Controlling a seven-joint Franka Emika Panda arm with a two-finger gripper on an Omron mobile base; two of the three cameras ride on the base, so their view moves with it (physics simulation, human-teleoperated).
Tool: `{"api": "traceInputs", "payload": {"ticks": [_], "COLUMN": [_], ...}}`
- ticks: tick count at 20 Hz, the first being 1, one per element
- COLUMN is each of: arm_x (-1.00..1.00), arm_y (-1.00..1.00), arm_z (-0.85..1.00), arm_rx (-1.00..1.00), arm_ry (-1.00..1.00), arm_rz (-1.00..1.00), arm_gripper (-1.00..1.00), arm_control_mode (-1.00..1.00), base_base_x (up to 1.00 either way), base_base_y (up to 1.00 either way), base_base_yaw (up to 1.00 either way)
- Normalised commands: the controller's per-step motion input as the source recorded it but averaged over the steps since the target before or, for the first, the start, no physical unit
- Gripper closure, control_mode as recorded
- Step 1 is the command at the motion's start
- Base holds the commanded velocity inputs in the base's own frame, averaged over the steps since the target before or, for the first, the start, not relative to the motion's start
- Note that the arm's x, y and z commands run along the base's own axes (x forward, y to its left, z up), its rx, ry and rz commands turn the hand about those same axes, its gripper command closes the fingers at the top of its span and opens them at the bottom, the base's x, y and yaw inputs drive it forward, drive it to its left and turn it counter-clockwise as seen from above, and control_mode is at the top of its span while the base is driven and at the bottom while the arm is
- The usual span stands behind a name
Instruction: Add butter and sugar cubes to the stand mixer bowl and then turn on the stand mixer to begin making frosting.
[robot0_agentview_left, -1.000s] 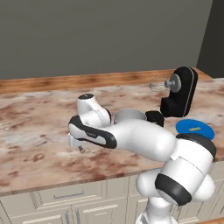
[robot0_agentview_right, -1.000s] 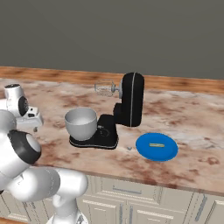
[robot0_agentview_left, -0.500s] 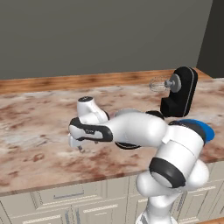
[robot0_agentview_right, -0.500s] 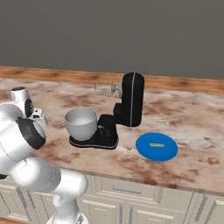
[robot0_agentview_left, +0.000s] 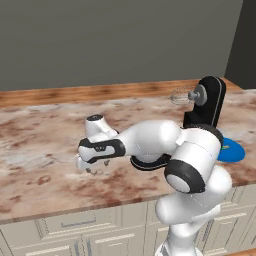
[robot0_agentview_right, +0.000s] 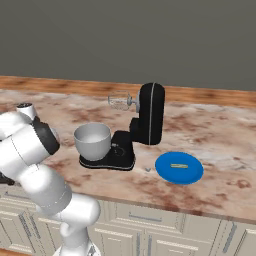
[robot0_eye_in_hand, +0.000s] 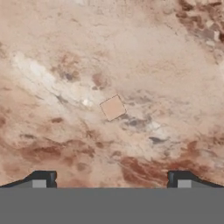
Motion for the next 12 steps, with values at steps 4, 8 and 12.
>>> {"api": "traceInputs", "payload": {"ticks": [4,8,12], "arm_x": [0.32,0.31,0.26], "arm_y": [0.15,0.14,0.1], "arm_z": [-0.26,-0.24,-0.23], "arm_rx": [0.0,0.0,0.0], "arm_ry": [0.0,0.0,0.0], "arm_rz": [0.0,0.0,0.0], "arm_gripper": [-1.0,-1.0,-1.0], "arm_control_mode": [-1.0,-1.0,-1.0], "base_base_x": [0.0,0.0,0.0], "base_base_y": [0.0,0.0,0.0], "base_base_yaw": [0.0,0.0,0.0]}}
